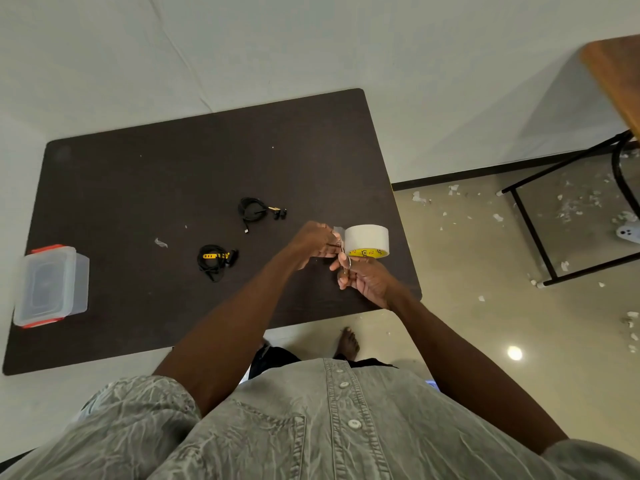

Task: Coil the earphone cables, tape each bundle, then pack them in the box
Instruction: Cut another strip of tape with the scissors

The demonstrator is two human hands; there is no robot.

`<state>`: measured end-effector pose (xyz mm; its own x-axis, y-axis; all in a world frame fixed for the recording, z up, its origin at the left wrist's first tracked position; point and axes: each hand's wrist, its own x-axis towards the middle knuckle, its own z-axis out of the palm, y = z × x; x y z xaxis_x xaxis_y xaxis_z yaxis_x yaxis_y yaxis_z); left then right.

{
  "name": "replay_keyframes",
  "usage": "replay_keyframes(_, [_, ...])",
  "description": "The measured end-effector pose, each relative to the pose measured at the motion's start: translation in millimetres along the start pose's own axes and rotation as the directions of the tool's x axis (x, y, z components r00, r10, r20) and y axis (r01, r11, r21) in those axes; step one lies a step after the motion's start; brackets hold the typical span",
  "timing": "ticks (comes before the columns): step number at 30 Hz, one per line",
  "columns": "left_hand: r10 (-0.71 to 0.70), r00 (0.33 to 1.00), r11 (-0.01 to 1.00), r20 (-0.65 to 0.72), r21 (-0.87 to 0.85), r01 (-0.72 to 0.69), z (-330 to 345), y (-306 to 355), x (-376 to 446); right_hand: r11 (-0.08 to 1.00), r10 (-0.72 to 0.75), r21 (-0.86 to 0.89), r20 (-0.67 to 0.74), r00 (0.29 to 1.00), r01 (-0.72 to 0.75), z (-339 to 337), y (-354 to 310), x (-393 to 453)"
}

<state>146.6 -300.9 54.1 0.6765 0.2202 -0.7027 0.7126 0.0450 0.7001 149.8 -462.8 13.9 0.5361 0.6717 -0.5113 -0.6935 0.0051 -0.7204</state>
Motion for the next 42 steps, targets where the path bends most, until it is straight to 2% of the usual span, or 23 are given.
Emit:
replay_keyframes(7, [0.018, 1.000, 1.000, -0.003, -0.016, -0.018, 1, -3, 0, 0.999, -0.011, 0.045, -0.056, 0.998, 0.014, 0, 4, 0])
replay_keyframes(13, [0.024, 1.000, 1.000, 0.008, 0.007, -0.024, 0, 2, -4, 0.994, -0.057, 0.087, -0.035, 0.998, 0.060, 5, 5, 3])
replay_keyframes(30, [0.018, 0.999, 1.000, 0.027, -0.023, -0.017, -3, 0, 2, 1.000, -0.024, 0.004, -0.082, 0.996, 0.024, -1, 11, 9])
replay_keyframes(35, [0.029, 0.997, 0.997, 0.077, -0.067, -0.023, -4, -3, 4, 0.998, -0.065, 0.007, -0.034, 0.997, 0.065, 7, 5, 7])
replay_keyframes(42, [0.023, 0.995, 0.994, 0.099, -0.111, -0.012, -6, -6, 5, 0.995, 0.018, -0.094, 0.038, 0.999, -0.014, 11, 7, 4])
